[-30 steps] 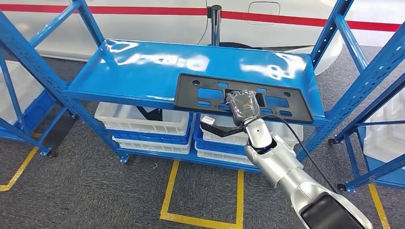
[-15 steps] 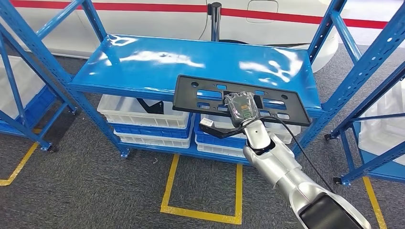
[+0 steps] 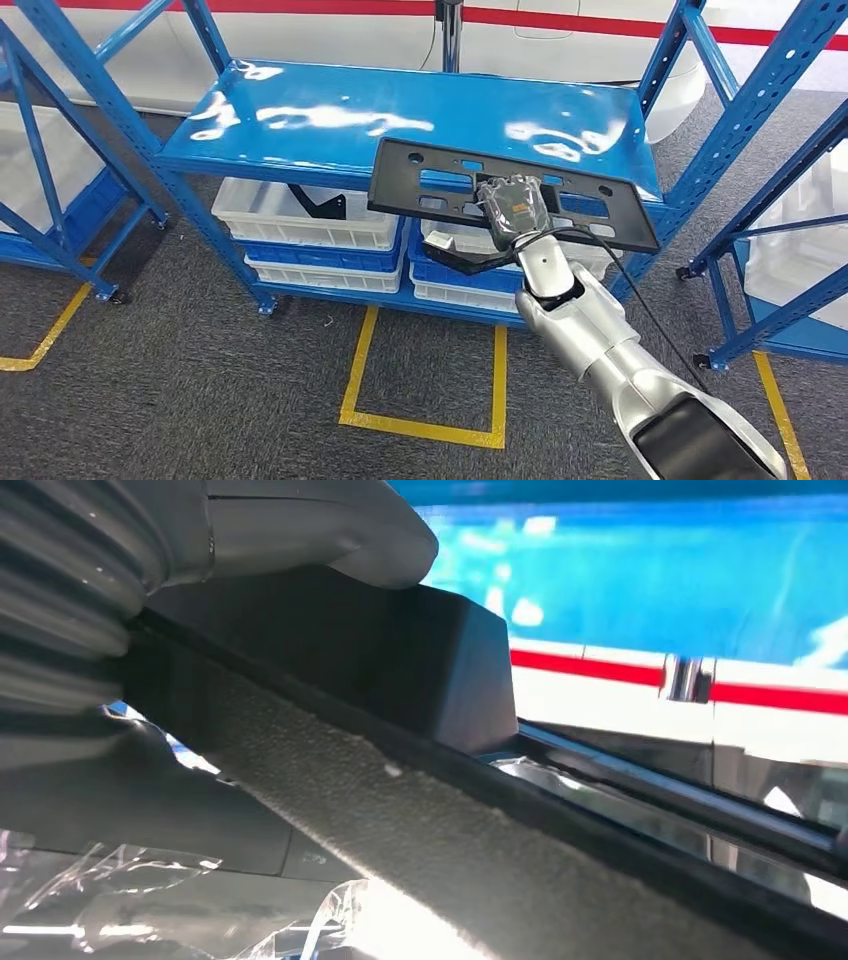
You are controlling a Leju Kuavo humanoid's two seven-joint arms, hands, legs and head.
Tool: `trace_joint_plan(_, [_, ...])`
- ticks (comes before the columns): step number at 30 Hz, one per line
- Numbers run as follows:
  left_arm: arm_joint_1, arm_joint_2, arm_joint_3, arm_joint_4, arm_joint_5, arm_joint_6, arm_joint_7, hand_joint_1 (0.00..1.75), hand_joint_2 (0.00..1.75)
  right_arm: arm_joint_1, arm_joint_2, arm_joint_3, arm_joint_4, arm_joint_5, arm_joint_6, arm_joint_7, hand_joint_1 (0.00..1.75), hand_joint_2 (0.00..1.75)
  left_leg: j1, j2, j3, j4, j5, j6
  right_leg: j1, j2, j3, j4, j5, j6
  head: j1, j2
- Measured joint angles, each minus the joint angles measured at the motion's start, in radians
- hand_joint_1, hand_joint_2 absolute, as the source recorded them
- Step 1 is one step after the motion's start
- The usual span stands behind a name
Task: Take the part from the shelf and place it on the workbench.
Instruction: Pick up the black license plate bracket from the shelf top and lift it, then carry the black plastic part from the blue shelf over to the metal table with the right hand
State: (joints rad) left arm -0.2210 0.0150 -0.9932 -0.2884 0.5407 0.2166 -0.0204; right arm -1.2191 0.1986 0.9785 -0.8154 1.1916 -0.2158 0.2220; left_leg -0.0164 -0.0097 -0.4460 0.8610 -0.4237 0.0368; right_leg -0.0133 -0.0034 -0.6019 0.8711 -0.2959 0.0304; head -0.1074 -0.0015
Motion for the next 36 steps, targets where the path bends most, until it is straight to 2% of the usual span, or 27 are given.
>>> trace_joint_plan(1, [0.001, -0.001, 0.002, 0.0, -0.001, -0.001, 0.0, 0.0, 1.75, -0.003, -0.002, 0.0, -0.001, 0.002, 0.003, 0.0, 1.75, 1.75, 0.001, 0.001, -0.008, -0.001, 0.008, 0.007, 0.0, 0.002, -0.006, -0.002, 0.008, 0.005, 0.0, 0.0])
trace_joint_plan(2, [0.002, -0.002, 0.003, 0.0, -0.002, -0.002, 0.0, 0.0, 1.75, -0.004, -0.005, 0.0, -0.002, 0.003, 0.007, 0.0, 1.75, 1.75, 0.002, 0.001, -0.018, -0.001, 0.018, 0.014, 0.001, 0.004, -0.014, 0.005, 0.001, 0.01, 0.0, 0.0])
trace_joint_plan(3, [0.003, -0.002, 0.005, 0.0, -0.002, -0.003, 0.001, 0.0, 1.75, -0.004, -0.009, 0.0, -0.004, 0.004, 0.011, 0.0, 1.75, 1.75, 0.005, 0.003, -0.028, -0.002, 0.028, 0.023, 0.001, 0.005, -0.027, 0.03, -0.027, 0.014, 0.0, 0.0])
trace_joint_plan(4, [0.003, -0.002, 0.006, 0.0, -0.003, -0.004, 0.001, 0.0, 1.75, -0.003, -0.013, 0.0, -0.006, 0.008, 0.016, 0.001, 1.75, 1.75, 0.007, 0.004, -0.038, -0.003, 0.04, 0.031, 0.002, 0.007, -0.045, 0.079, -0.074, 0.018, 0.0, 0.0])
trace_joint_plan(6, [0.003, -0.002, 0.008, 0.0, -0.004, -0.004, 0.001, 0.0, 1.75, -0.004, -0.021, 0.0, -0.014, 0.023, 0.026, 0.004, 1.75, 1.75, 0.005, 0.004, -0.06, -0.001, 0.058, 0.041, 0.001, 0.007, -0.089, 0.236, -0.187, 0.021, 0.0, 0.0])
trace_joint_plan(7, [0.003, -0.002, 0.009, 0.0, -0.005, -0.004, 0.001, 0.0, 1.75, -0.004, -0.024, 0.001, -0.018, 0.033, 0.031, 0.006, 1.75, 1.75, 0.004, 0.005, -0.071, -0.001, 0.067, 0.042, 0.002, 0.007, -0.105, 0.31, -0.219, 0.022, 0.0, 0.0])
trace_joint_plan(8, [0.003, -0.002, 0.009, 0.0, -0.005, -0.003, 0.001, 0.0, 1.75, -0.004, -0.026, 0.001, -0.021, 0.043, 0.035, 0.007, 1.75, 1.75, 0.003, 0.005, -0.081, 0.0, 0.075, 0.042, 0.002, 0.007, -0.106, 0.354, -0.226, 0.021, 0.0, 0.0])
trace_joint_plan(9, [0.004, -0.002, 0.01, 0.0, -0.005, -0.003, 0.001, 0.0, 1.75, -0.004, -0.029, 0.002, -0.024, 0.049, 0.038, 0.008, 1.75, 1.75, 0.002, 0.005, -0.091, 0.001, 0.084, 0.042, 0.002, 0.007, -0.089, 0.357, -0.21, 0.019, 0.0, 0.0])
trace_joint_plan(10, [0.004, -0.002, 0.01, 0.0, -0.005, -0.002, 0.001, 0.0, 1.75, -0.004, -0.032, 0.002, -0.027, 0.053, 0.04, 0.009, 1.75, 1.75, 0.002, 0.005, -0.1, 0.002, 0.092, 0.041, 0.002, 0.007, -0.053, 0.323, -0.182, 0.015, 0.0, 0.0])
trace_joint_plan(12, [0.004, -0.002, 0.011, 0.0, -0.005, -0.002, 0.001, 0.0, 1.75, -0.008, -0.034, 0.003, -0.035, 0.056, 0.041, 0.01, 1.75, 1.75, -0.001, 0.004, -0.114, 0.002, 0.107, 0.037, 0.007, 0.007, 0.06, 0.167, -0.139, 0.003, 0.0, 0.0])
trace_joint_plan(14, [0.004, -0.002, 0.011, 0.0, -0.005, -0.002, 0.0, 0.0, 1.75, -0.015, -0.034, 0.004, -0.045, 0.058, 0.042, 0.011, 1.75, 1.75, -0.003, 0.005, -0.123, 0.001, 0.123, 0.028, 0.012, 0.006, 0.145, 0.03, -0.14, -0.005, 0.0, 0.0])
trace_joint_plan(15, [0.003, -0.002, 0.012, 0.0, -0.005, -0.002, 0.0, 0.0, 1.75, -0.019, -0.034, 0.005, -0.049, 0.062, 0.043, 0.011, 1.75, 1.75, -0.004, 0.005, -0.127, 0.0, 0.131, 0.022, 0.013, 0.006, 0.159, 0.001, -0.144, -0.007, 0.0, 0.0])
trace_joint_plan(17, [0.004, -0.002, 0.012, 0.0, -0.004, -0.001, 0.0, 0.0, 1.75, -0.025, -0.037, 0.008, -0.054, 0.081, 0.049, 0.011, 1.75, 1.75, -0.003, 0.004, -0.138, 0.001, 0.138, 0.01, 0.009, 0.003, 0.148, -0.006, -0.131, -0.013, 0.0, 0.0])
trace_joint_plan(18, [0.005, -0.002, 0.013, 0.0, -0.004, 0.0, 0.0, 0.0, 1.75, -0.028, -0.039, 0.01, -0.056, 0.092, 0.054, 0.011, 1.75, 1.75, -0.002, 0.004, -0.149, 0.02, 0.117, 0.004, 0.006, 0.0, 0.139, -0.007, -0.122, -0.018, 0.0, 0.0])
trace_joint_plan(19, [0.007, -0.001, 0.013, 0.0, -0.003, 0.001, -0.001, 0.0, 1.75, -0.03, -0.041, 0.013, -0.059, 0.101, 0.058, 0.011, 1.75, 1.75, 0.0, 0.003, -0.167, 0.06, 0.077, -0.004, 0.002, -0.002, 0.127, -0.009, -0.11, -0.023, 0.0, 0.0])
trace_joint_plan(21, [0.009, -0.001, 0.013, 0.0, -0.003, 0.002, -0.002, 0.0, 1.75, -0.033, -0.043, 0.018, -0.066, 0.109, 0.066, 0.011, 1.75, 1.75, 0.01, 0.004, -0.218, 0.21, -0.036, -0.018, 0.001, -0.003, 0.097, -0.004, -0.088, -0.028, 0.0, 0.0])
trace_joint_plan(22, [0.01, -0.001, 0.014, 0.0, -0.003, 0.003, -0.002, 0.0, 1.75, -0.033, -0.044, 0.021, -0.07, 0.11, 0.069, 0.011, 1.75, 1.75, 0.015, 0.004, -0.24, 0.293, -0.075, -0.025, 0.002, -0.003, 0.08, -0.001, -0.077, -0.028, 0.0, 0.0])
trace_joint_plan(23, [0.01, -0.001, 0.014, 0.0, -0.003, 0.003, -0.003, 0.0, 1.75, -0.032, -0.046, 0.023, -0.072, 0.11, 0.071, 0.011, 1.75, 1.75, 0.019, 0.004, -0.251, 0.354, -0.09, -0.03, 0.001, -0.003, 0.064, 0.002, -0.067, -0.027, 0.0, 0.0])
trace_joint_plan(24, [0.01, -0.001, 0.014, 0.0, -0.003, 0.004, -0.003, 0.0, 1.75, -0.031, -0.047, 0.026, -0.074, 0.109, 0.073, 0.011, 1.75, 1.75, 0.021, 0.005, -0.244, 0.377, -0.079, -0.033, 0.001, -0.003, 0.048, 0.005, -0.056, -0.025, 0.0, 0.0])
trace_joint_plan(25, [0.01, -0.001, 0.014, 0.0, -0.004, 0.005, -0.003, 0.0, 1.75, -0.029, -0.048, 0.028, -0.075, 0.107, 0.074, 0.011, 1.75, 1.75, 0.024, 0.005, -0.217, 0.358, -0.05, -0.036, 0.0, -0.003, 0.033, 0.006, -0.045, -0.022, 0.0, 0.0])
trace_joint_plan(27, [0.009, -0.001, 0.014, 0.0, -0.005, 0.006, -0.003, 0.0, 1.75, -0.028, -0.049, 0.03, -0.077, 0.099, 0.073, 0.012, 1.75, 1.75, 0.026, 0.004, -0.112, 0.221, -0.001, -0.037, -0.002, -0.003, 0.01, 0.007, -0.025, -0.013, 0.0, 0.0])
trace_joint_plan(29, [0.006, -0.002, 0.014, 0.0, -0.006, 0.008, -0.003, 0.0, 1.75, -0.029, -0.051, 0.03, -0.078, 0.088, 0.072, 0.014, 1.75, 1.75, 0.022, 0.001, -0.009, 0.061, -0.003, -0.029, -0.003, -0.003, -0.003, 0.005, -0.004, -0.003, 0.0, 0.0])
trace_joint_plan(30, [0.005, -0.002, 0.014, 0.0, -0.007, 0.008, -0.002, 0.0, 1.75, -0.029, -0.051, 0.031, -0.079, 0.084, 0.072, 0.014, 1.75, 1.75, 0.018, -0.001, 0.013, 0.018, -0.008, -0.023, -0.003, -0.003, -0.008, 0.002, 0.008, 0.002, 0.0, 0.0])
trace_joint_plan(32, [0.005, -0.002, 0.014, 0.0, -0.008, 0.009, -0.001, 0.0, 1.75, -0.025, -0.055, 0.031, -0.079, 0.077, 0.072, 0.015, 1.75, 1.75, 0.014, -0.001, 0.002, 0.002, 0.003, -0.007, -0.007, -0.002, -0.02, -0.003, 0.027, 0.013, 0.0, 0.0])
trace_joint_plan(33, [0.006, -0.002, 0.014, 0.0, -0.008, 0.009, 0.0, 0.0, 1.75, -0.022, -0.057, 0.031, -0.079, 0.076, 0.072, 0.014, 1.75, 1.75, 0.014, 0.0, -0.01, 0.003, 0.014, 0.002, -0.008, -0.001, -0.032, 0.011, 0.01, 0.018, 0.0, 0.0])
trace_joint_plan(34, [0.007, -0.002, 0.014, 0.0, -0.009, 0.009, 0.0, 0.0, 1.75, -0.019, -0.06, 0.032, -0.079, 0.074, 0.072, 0.014, 1.75, 1.75, 0.015, 0.002, -0.022, 0.003, 0.026, 0.012, -0.009, 0.001, -0.048, 0.045, -0.027, 0.023, 0.0, 0.0])
trace_joint_plan(36, [0.007, -0.002, 0.014, 0.0, -0.013, 0.008, 0.0, 0.0, 1.75, -0.014, -0.066, 0.033, -0.079, 0.068, 0.074, 0.014, 1.75, 1.75, 0.014, 0.004, -0.05, 0.004, 0.05, 0.026, -0.008, 0.002, -0.09, 0.18, -0.144, 0.027, 0.0, 0.0])
